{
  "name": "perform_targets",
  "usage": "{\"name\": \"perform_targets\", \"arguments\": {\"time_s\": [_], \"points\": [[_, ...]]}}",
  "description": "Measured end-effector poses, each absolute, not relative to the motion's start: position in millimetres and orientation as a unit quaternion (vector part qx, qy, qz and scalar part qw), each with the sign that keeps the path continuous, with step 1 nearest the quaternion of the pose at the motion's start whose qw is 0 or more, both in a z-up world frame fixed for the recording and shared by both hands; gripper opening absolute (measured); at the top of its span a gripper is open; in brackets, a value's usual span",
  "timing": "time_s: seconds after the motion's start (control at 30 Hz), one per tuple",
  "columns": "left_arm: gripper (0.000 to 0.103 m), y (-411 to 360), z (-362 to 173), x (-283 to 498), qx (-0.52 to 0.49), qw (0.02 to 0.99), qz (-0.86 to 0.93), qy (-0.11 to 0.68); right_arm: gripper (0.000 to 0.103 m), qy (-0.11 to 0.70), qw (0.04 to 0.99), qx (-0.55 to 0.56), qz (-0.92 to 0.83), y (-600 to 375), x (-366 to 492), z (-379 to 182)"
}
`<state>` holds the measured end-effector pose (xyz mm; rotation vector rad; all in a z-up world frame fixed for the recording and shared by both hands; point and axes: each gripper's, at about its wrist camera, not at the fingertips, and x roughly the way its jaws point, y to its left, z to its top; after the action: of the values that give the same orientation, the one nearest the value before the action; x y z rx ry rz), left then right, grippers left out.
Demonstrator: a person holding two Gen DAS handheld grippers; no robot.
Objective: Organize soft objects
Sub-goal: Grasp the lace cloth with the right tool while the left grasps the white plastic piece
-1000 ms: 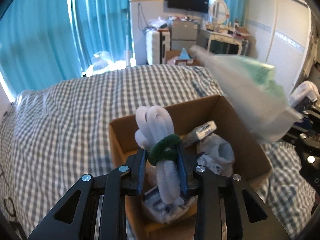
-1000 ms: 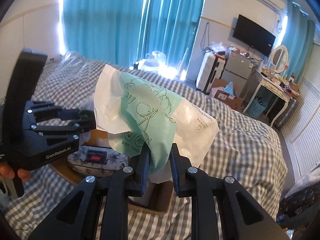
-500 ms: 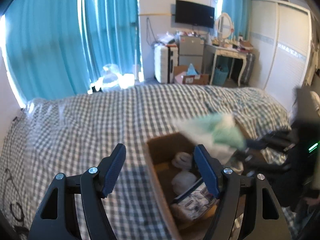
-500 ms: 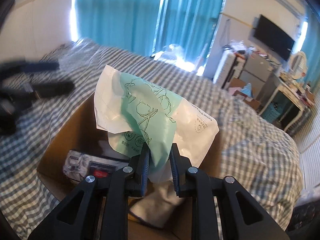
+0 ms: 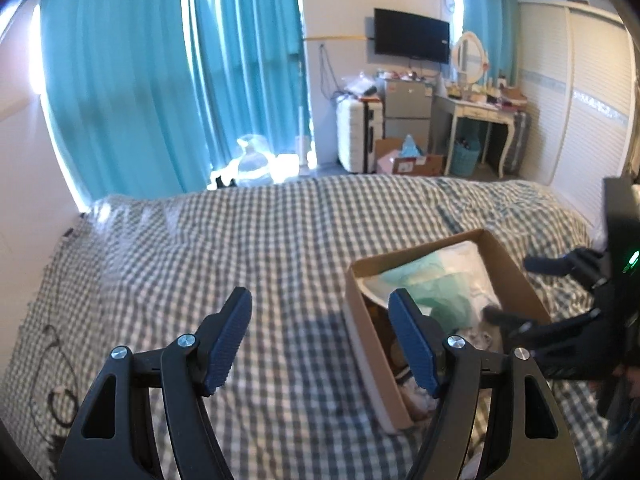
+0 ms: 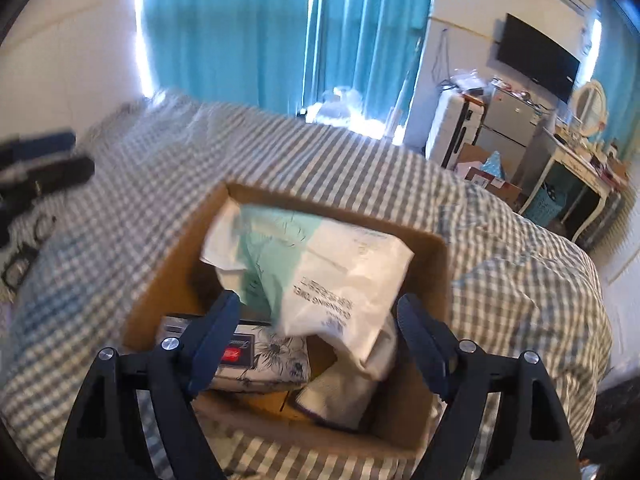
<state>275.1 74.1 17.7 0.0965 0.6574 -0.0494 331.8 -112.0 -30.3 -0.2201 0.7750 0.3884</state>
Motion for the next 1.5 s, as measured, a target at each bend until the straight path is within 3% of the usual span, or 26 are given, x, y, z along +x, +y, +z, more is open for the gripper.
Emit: {"name": "perform_targets", "arguments": {"time_s": [0.3, 0.37, 0.43, 0.57, 0.77, 1.17, 1.37, 1.47, 1.5], "points": [[0.072, 55.4, 65.7, 203.0, 0.044, 0.960, -0.034, 0.275, 0.088, 0.311, 0.932, -0.102, 0.159, -151.4, 251.7, 63.8], [0.080, 49.5, 76.4, 184.9, 0.043, 0.963, -0.039, 0.264, 0.090, 0.299, 0.936, -0.102, 0.155, -158.0, 226.8, 82.9], [0.100, 45.8, 87.3, 165.3, 0.031, 0.968, -0.039, 0.246, 0.097, 0.290, 0.939, -0.099, 0.154, -162.2, 205.6, 94.7], [0.103, 36.5, 100.4, 131.1, 0.033, 0.974, -0.045, 0.219, 0.102, 0.293, 0.937, -0.091, 0.166, -170.4, 172.2, 101.6], [0.103, 25.7, 67.9, 114.7, 0.048, 0.968, -0.045, 0.241, 0.103, 0.323, 0.928, -0.083, 0.168, -172.1, 148.3, 62.0], [0.103, 32.3, -93.7, 158.4, 0.025, 0.935, 0.002, 0.353, 0.102, 0.438, 0.875, -0.049, 0.200, -145.1, 183.2, -109.8], [0.103, 48.5, -136.8, 167.4, -0.013, 0.918, -0.005, 0.397, 0.091, 0.484, 0.842, -0.035, 0.237, -127.3, 193.8, -154.0], [0.103, 43.2, -142.4, 168.7, -0.004, 0.913, -0.005, 0.408, 0.077, 0.496, 0.831, -0.064, 0.244, -113.7, 193.0, -163.0], [0.103, 41.6, -142.4, 167.6, -0.003, 0.913, -0.011, 0.407, 0.067, 0.499, 0.828, -0.068, 0.246, -110.5, 192.1, -165.4]]}}
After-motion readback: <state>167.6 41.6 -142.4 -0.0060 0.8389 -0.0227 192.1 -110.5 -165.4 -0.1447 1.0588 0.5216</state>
